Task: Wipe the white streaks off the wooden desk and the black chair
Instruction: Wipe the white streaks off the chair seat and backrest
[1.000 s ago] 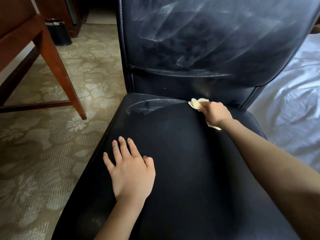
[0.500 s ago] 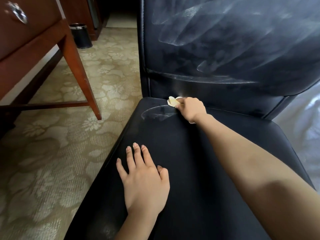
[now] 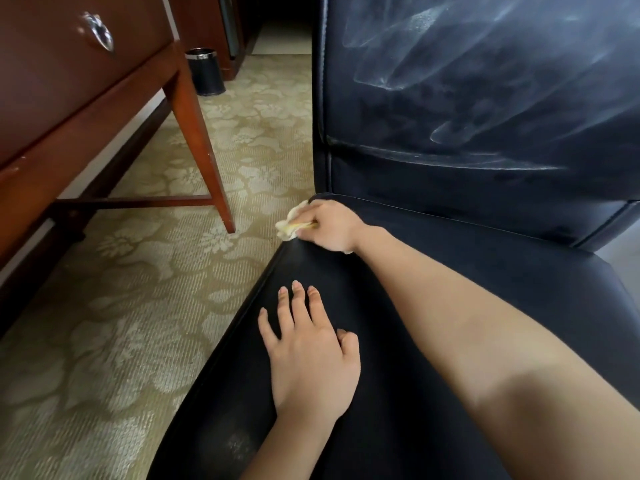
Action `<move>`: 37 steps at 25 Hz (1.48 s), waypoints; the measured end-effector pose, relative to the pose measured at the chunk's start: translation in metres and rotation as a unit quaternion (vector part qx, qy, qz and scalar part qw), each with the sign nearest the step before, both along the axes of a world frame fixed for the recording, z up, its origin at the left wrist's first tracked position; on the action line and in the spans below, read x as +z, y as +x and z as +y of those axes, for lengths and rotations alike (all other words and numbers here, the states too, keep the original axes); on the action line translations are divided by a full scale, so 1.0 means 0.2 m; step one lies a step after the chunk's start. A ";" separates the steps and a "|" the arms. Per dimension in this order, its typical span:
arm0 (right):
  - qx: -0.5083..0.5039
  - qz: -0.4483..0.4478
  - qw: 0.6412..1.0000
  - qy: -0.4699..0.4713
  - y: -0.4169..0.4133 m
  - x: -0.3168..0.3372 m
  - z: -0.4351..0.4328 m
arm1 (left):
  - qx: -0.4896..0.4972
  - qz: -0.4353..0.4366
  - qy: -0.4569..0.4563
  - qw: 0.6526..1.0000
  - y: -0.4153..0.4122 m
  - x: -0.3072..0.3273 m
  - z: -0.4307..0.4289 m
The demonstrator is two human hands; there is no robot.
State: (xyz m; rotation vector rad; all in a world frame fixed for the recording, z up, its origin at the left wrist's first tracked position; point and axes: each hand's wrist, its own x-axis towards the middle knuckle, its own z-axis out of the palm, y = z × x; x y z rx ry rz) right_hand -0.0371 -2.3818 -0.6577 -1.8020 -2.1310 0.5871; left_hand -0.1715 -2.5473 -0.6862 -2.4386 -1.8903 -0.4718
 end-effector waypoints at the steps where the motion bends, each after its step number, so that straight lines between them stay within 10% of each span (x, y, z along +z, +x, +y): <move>1: 0.036 0.001 0.999 -0.008 -0.06 0.01 -0.03 | 0.001 0.000 0.000 1.000 0.00 0.00 0.00; 10: 0.115 0.130 0.984 -0.035 -0.07 0.04 -0.36 | -0.002 -0.015 -0.003 1.000 0.00 0.01 0.00; 23: -0.279 0.066 0.958 0.000 0.55 0.03 -0.30 | -0.025 -0.016 0.020 0.999 -0.01 -0.01 0.06; 37: -0.412 -0.057 0.909 -0.012 0.35 0.00 0.05 | -0.032 -0.027 0.043 0.998 0.00 -0.05 0.08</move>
